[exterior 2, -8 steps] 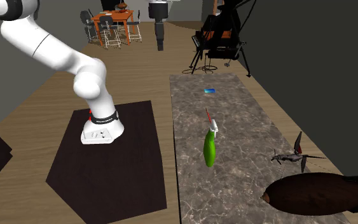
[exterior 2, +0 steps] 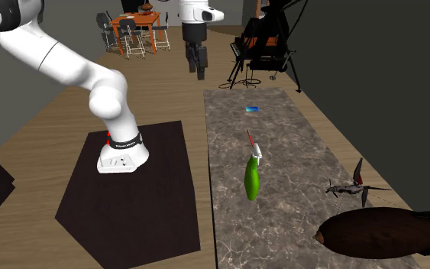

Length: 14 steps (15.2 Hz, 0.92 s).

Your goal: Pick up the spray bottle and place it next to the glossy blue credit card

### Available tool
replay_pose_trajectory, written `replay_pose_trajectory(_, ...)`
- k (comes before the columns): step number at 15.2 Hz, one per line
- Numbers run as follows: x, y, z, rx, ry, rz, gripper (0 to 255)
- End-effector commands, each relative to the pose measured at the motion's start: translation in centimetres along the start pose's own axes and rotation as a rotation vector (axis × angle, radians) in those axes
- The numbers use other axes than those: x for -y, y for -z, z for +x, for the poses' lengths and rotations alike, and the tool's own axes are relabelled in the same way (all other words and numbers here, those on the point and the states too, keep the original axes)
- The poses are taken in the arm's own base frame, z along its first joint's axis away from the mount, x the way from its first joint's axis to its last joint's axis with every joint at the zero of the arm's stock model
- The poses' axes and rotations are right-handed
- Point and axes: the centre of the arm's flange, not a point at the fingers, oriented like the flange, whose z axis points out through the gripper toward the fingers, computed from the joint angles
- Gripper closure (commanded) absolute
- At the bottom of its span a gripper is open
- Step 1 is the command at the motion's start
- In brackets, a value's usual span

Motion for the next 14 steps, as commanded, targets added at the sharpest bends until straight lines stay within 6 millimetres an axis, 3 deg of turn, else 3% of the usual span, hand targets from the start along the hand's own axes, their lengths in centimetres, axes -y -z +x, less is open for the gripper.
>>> replay_pose_trajectory(1, -2.3, -1.2, 0.0, -0.004, 0.096, -0.003, 0)
replay_pose_trajectory(7, -8.6, -5.7, 1.4, -0.015, 0.361, -0.009, 0)
replay_pose_trajectory(14, -15.2, -10.8, 5.1, -0.028, 0.671, -0.016, 0)
